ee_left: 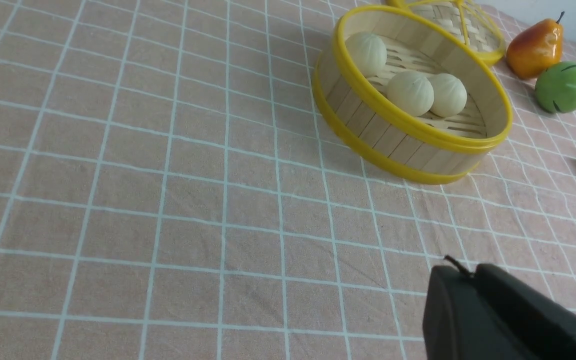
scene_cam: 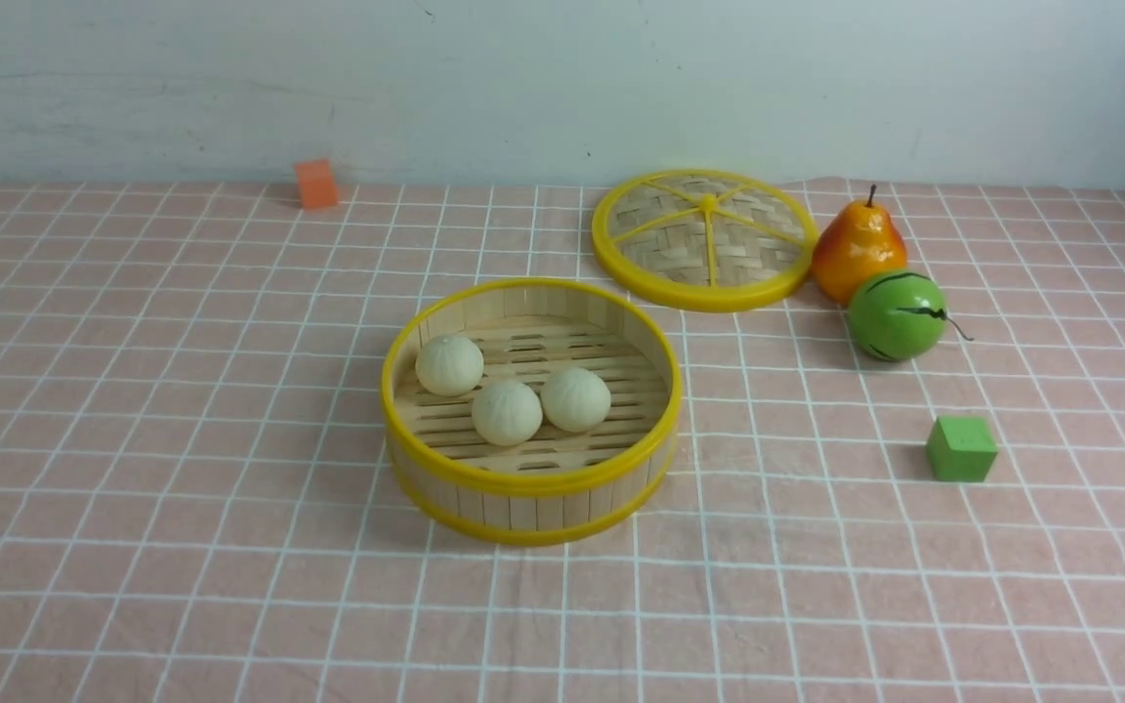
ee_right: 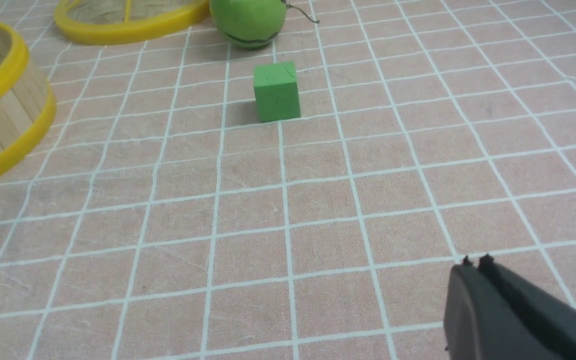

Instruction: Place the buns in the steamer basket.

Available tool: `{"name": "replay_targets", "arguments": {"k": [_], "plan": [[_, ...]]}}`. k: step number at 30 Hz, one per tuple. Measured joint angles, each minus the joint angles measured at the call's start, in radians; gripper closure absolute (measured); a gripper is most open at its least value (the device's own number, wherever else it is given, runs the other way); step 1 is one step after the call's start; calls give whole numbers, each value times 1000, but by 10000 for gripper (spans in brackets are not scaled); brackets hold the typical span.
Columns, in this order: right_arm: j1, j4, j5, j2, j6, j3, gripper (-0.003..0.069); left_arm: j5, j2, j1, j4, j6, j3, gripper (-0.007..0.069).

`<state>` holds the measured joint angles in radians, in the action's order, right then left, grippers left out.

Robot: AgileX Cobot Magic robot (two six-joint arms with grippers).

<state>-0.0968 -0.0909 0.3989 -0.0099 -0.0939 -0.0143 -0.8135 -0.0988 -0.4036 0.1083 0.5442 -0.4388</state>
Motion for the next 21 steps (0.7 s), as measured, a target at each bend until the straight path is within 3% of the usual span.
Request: {"name": "replay_targets", "arguments": {"k": [17, 21], "plan": [[0, -3, 0, 0, 0, 1, 665, 5, 0, 0, 1, 0, 2, 576], [0, -3, 0, 0, -1, 1, 661, 182, 0, 14, -11, -2, 45, 591]]}}
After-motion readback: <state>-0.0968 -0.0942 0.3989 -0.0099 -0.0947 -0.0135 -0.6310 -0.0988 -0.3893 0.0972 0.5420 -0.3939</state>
